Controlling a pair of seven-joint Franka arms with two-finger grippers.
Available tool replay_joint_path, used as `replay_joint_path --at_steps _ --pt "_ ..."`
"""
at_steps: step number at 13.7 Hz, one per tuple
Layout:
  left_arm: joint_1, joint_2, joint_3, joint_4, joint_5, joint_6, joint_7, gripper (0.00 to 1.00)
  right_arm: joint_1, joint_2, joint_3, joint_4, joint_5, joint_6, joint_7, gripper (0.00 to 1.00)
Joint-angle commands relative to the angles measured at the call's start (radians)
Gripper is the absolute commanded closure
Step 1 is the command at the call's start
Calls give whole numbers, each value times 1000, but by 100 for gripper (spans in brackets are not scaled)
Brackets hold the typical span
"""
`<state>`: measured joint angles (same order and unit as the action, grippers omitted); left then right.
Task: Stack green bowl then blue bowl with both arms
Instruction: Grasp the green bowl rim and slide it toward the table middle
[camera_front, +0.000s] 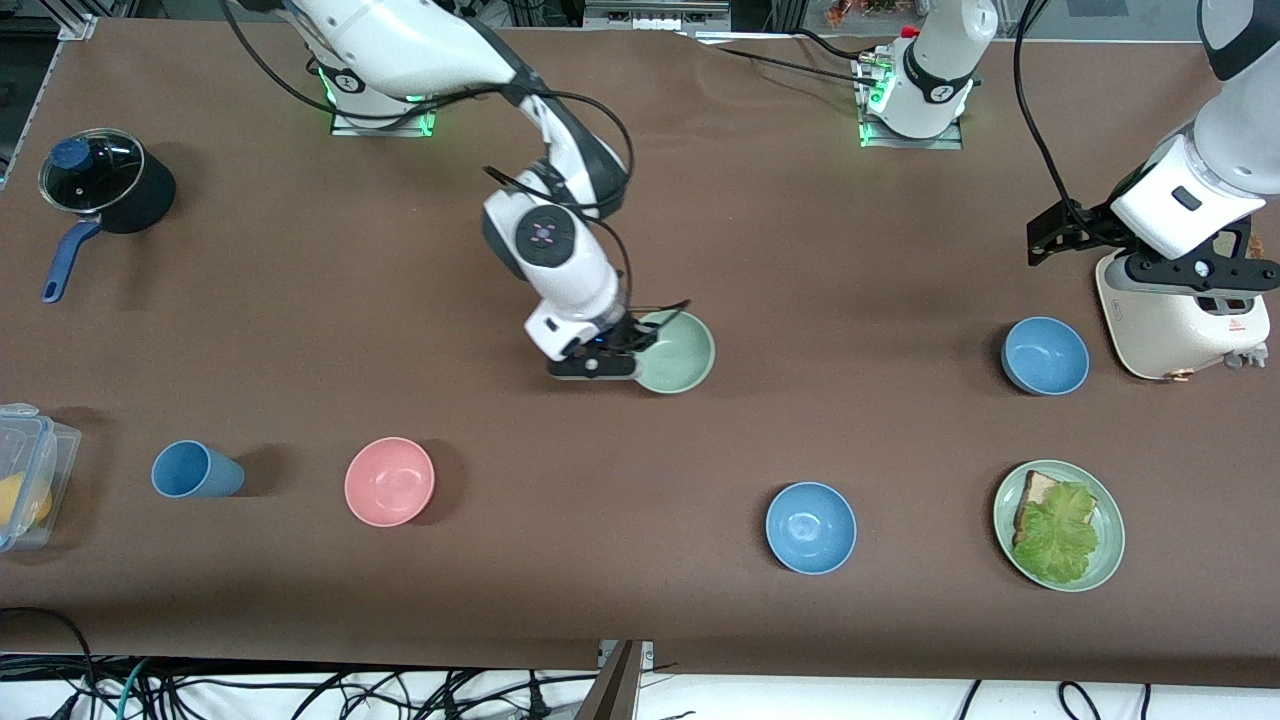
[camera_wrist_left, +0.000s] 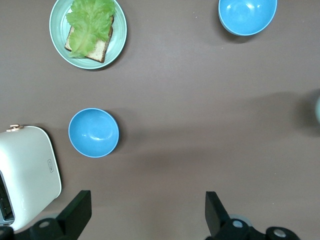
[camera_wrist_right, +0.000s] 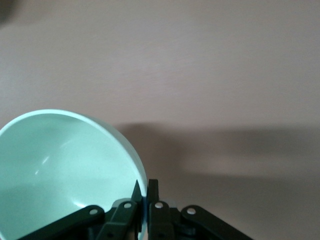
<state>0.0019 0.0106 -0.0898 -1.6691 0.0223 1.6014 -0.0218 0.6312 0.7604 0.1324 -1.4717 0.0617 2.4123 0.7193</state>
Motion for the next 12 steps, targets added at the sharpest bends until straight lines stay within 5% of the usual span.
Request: replay_joint_path --at_steps 1,8,9,12 --pt "-7 14 5 32 -7 -24 -9 0 38 102 -23 152 -20 -33 26 100" --pt "-7 14 5 32 -7 -24 -9 0 39 175 -30 205 -51 -15 20 100" --pt "-5 14 5 32 -7 -24 -9 0 36 177 -34 212 -49 -15 14 87" --pt "-5 14 7 32 -7 -23 -9 0 15 162 -33 229 -49 -42 5 0"
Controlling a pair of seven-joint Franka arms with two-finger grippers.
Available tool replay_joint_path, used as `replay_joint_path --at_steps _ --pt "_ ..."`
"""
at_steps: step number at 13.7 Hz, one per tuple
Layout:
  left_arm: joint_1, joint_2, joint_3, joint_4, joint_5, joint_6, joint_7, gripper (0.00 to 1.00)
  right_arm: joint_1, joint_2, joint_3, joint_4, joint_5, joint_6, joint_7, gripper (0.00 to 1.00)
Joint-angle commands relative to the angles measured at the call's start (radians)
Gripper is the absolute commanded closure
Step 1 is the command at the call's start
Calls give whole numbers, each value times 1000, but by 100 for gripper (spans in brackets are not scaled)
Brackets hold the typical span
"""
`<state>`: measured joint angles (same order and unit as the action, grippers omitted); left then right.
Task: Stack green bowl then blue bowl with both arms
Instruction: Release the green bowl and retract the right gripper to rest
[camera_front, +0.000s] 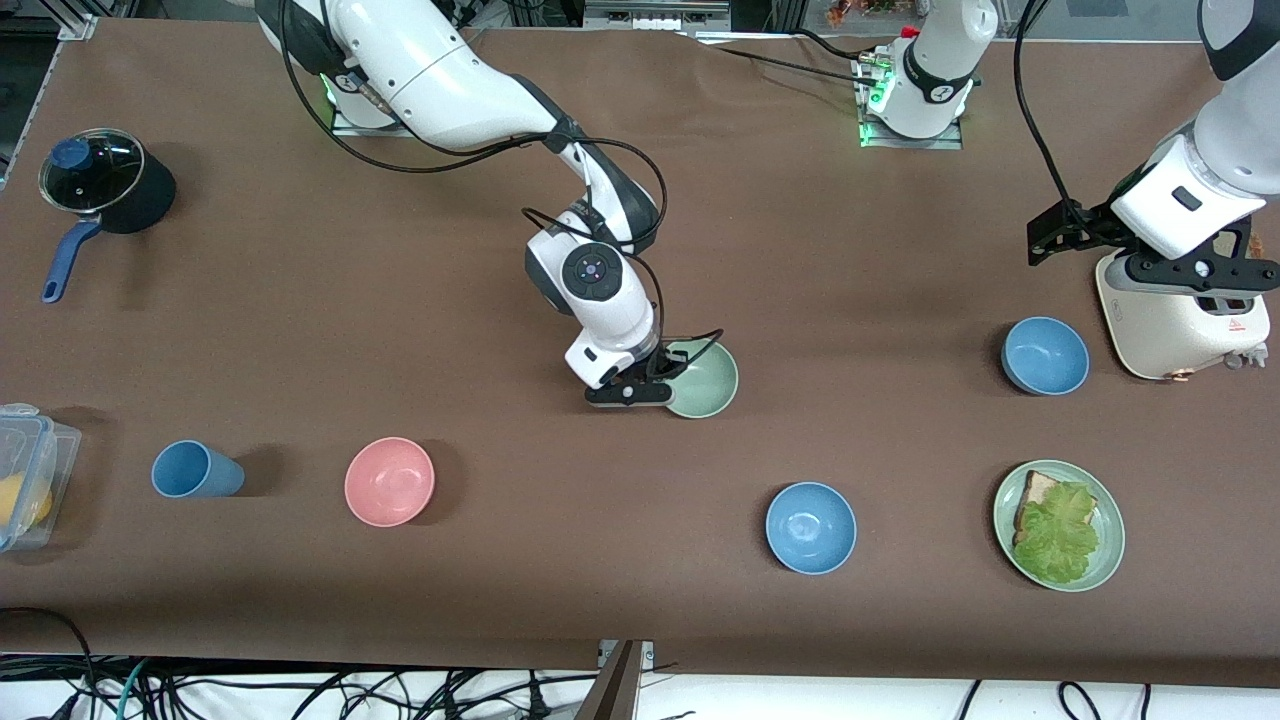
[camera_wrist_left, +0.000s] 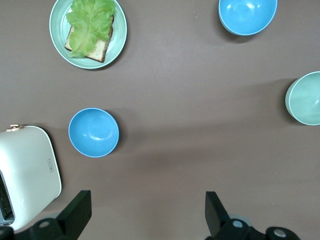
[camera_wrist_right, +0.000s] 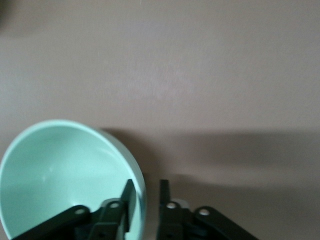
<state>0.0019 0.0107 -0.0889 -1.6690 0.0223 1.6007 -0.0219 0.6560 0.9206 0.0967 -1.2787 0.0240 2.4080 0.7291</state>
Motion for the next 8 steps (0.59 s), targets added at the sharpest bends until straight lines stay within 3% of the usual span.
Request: replay_joint_path --at_steps 1,3,6,8 --pt "-5 14 5 32 -7 -24 -9 0 -10 -8 1 39 -12 -74 -4 0" --pt "-5 14 5 32 -7 -24 -9 0 -16 -54 -8 50 -13 -169 -5 0" --pt "-3 14 6 31 -7 -24 -7 0 -126 -172 -5 47 -3 -274 -14 0" --pt "4 44 11 25 -5 -42 16 0 -211 -247 -8 48 -4 -445 -48 0"
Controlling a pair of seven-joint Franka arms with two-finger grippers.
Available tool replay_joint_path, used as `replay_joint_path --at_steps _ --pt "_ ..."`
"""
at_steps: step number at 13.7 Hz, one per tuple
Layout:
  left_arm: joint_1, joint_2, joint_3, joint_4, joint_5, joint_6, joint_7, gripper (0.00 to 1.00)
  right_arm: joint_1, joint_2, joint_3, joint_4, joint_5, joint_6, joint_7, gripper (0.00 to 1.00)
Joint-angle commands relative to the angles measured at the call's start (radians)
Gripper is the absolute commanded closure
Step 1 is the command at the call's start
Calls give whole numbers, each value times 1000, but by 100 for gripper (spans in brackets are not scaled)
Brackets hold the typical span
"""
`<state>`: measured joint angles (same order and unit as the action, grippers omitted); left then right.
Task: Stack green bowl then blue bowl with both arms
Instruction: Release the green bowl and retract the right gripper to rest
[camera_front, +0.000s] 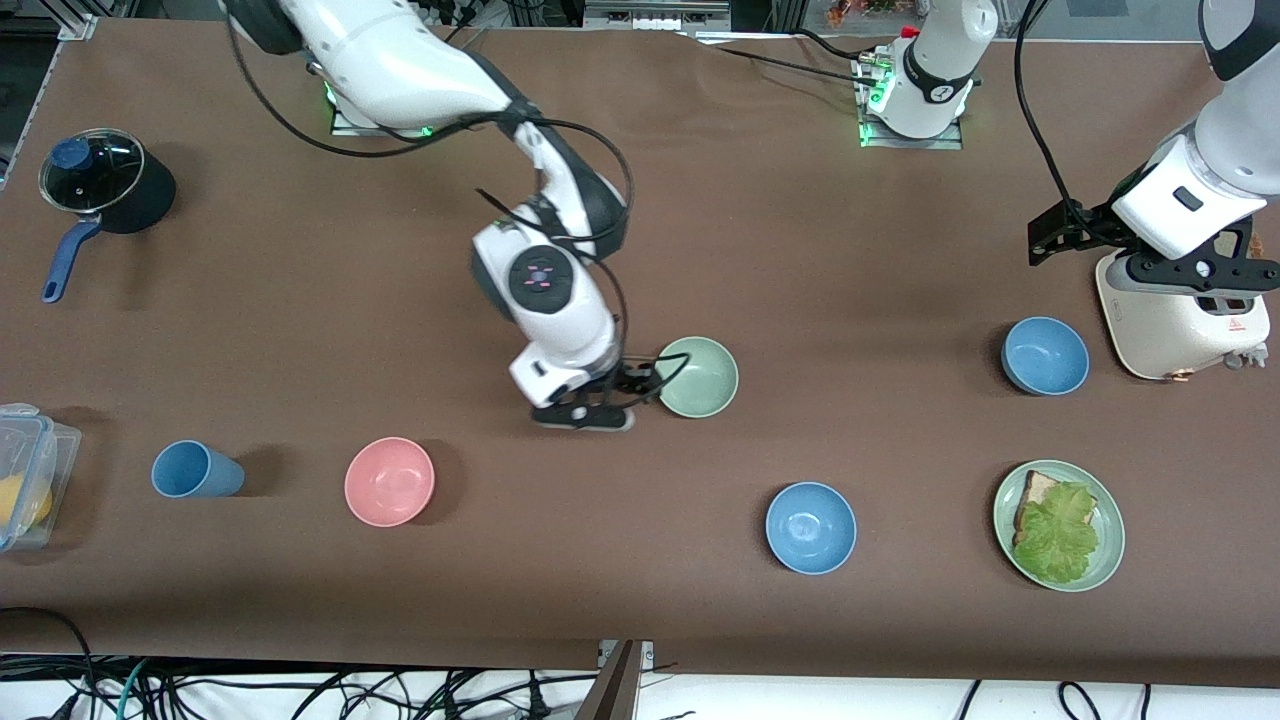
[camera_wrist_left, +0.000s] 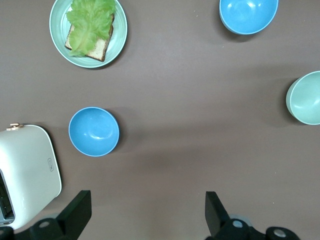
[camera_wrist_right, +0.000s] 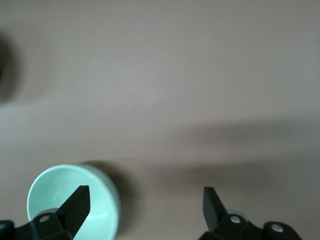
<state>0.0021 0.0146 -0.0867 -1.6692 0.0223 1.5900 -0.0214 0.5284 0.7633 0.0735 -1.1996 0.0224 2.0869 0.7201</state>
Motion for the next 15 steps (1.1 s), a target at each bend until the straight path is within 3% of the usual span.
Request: replay_joint_path --at_steps 1,6,9,12,15 --pt "15 56 18 26 -7 -41 23 0 -131 -154 15 -44 1 -204 -123 0" --pt "134 142 18 12 -5 63 211 0 -361 -448 15 -133 45 -528 -456 0" --pt "211 212 18 3 -5 146 349 0 -427 -689 15 -366 42 -549 -516 0" --pt "304 258 19 -88 -5 325 518 0 -443 -737 5 -408 42 -550 -527 0" --pt "390 265 18 -265 -5 552 597 0 -444 -723 -8 -397 33 -550 -554 0"
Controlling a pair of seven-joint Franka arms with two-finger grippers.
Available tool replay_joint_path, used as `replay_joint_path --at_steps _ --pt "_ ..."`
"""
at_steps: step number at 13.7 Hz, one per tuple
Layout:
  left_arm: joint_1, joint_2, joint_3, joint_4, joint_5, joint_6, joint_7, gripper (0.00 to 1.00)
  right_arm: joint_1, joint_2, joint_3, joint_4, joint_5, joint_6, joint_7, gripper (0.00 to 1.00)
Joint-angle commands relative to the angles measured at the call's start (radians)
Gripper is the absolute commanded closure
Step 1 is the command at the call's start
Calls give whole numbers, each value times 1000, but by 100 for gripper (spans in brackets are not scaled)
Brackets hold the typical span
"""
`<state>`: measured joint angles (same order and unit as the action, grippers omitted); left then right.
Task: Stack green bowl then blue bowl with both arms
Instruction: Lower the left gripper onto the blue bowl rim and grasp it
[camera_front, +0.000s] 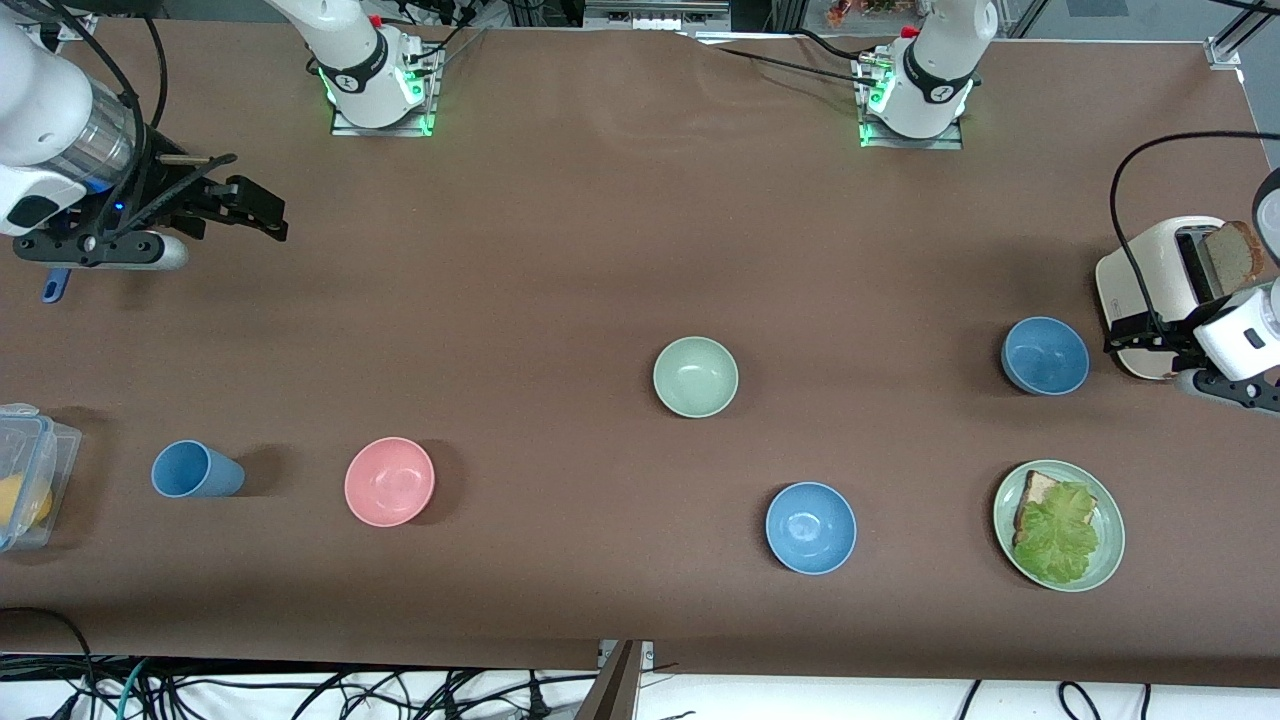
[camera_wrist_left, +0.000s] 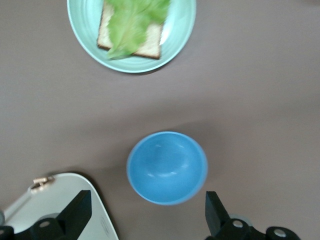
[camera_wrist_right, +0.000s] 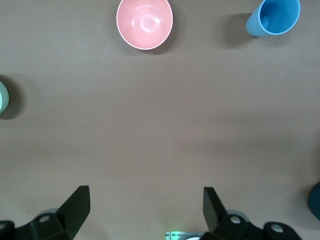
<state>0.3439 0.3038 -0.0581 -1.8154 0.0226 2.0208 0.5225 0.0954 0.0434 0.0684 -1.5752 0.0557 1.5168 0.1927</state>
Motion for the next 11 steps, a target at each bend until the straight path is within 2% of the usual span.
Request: replay_joint_path --at_steps 1,3,4,5,7,10,11 --pt "53 -25 -11 -187 -6 225 53 0 -11 1 -7 -22 -5 22 -25 0" --pt "56 7 -11 -275 -7 381 51 0 -13 7 -13 -22 -8 37 -27 0" --pt "55 33 -12 -281 -7 422 56 0 -16 16 -25 -6 -20 43 -39 0" --pt "53 56 -14 -282 -4 432 71 0 -16 21 -27 7 -22 39 -51 0" --pt "62 110 -11 -274 23 488 241 0 -14 19 -30 12 -25 36 -55 0" --pt "84 144 -14 -268 10 522 263 0 -16 18 -50 23 -25 31 -61 0" --pt "84 143 -14 -265 10 521 264 11 -16 21 -51 23 -22 31 -70 0"
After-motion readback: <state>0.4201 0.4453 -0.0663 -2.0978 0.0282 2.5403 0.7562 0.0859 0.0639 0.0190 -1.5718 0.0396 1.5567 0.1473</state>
